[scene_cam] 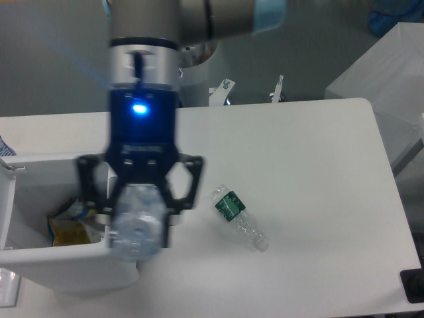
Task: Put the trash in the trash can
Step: 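Lift the blue-labelled bottle and carry it over the white bin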
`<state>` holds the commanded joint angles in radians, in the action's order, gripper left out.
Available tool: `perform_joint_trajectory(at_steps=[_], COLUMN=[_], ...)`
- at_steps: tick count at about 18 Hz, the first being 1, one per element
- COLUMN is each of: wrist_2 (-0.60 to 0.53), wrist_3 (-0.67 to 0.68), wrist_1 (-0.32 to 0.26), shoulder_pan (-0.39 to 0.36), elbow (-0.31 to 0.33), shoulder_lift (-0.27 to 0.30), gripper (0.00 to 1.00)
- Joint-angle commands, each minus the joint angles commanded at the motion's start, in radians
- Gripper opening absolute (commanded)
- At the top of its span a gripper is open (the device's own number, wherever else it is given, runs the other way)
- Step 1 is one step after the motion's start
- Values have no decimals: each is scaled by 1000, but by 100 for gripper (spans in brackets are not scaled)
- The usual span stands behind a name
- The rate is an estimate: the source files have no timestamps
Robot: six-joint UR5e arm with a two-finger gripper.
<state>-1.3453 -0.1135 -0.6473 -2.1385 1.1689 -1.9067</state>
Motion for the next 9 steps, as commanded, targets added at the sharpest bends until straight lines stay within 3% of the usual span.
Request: perform_joint_trajectory(at_steps=[9], wrist_2=[-3], wrist_3=[-8], wrist_1=[0], shoulder_pan=[88], elbow=[72], shoulder_lift=[-2], gripper=[64])
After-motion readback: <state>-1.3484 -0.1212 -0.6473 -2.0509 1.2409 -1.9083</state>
